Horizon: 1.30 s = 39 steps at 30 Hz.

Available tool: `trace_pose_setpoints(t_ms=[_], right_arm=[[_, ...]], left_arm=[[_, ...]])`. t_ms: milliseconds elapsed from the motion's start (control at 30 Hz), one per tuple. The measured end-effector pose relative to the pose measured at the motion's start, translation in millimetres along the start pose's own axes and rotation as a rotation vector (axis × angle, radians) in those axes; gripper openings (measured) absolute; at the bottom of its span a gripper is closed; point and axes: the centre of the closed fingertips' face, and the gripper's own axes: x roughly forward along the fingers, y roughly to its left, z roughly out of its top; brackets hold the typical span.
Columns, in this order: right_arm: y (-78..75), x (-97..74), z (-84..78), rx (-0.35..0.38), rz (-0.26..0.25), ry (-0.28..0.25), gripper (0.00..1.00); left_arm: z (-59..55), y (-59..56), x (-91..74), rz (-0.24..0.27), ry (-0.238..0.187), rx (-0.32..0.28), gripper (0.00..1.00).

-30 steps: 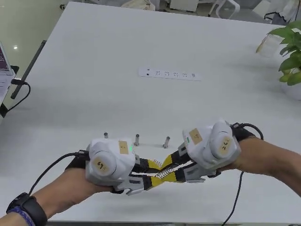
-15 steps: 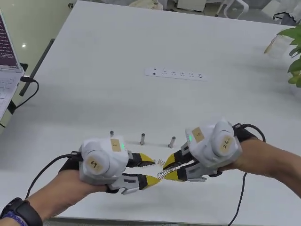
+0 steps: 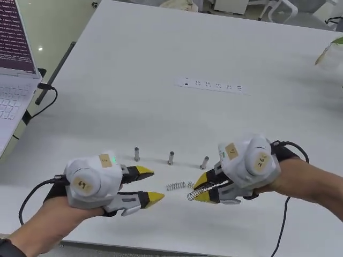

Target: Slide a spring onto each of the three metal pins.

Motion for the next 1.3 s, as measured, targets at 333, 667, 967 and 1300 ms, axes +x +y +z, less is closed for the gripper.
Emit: trace_pose_setpoints(t_ms=[333, 667, 967, 1300], right_arm=[[-11.7, 7.9, -0.1, 0.007, -0.008, 0.020, 0.08], [-22.7, 19.3, 2.4, 0.003, -0.006, 0.049, 0.08], [-41.1, 30.2, 12.8, -0.017, -0.008, 0.080, 0.08], [-64.7, 41.3, 20.0, -0.061, -0.009, 0.150, 0.08]], left_arm=[[-16.8, 29.5, -27.1, 0.122, 0.002, -0.050, 0.32], [-28.7, 51.8, -49.1, 0.217, -0.008, -0.100, 0.37], [-35.4, 63.1, -66.7, 0.278, -0.016, -0.125, 0.42], [-43.7, 71.5, -84.0, 0.329, -0.033, -0.158, 0.46]])
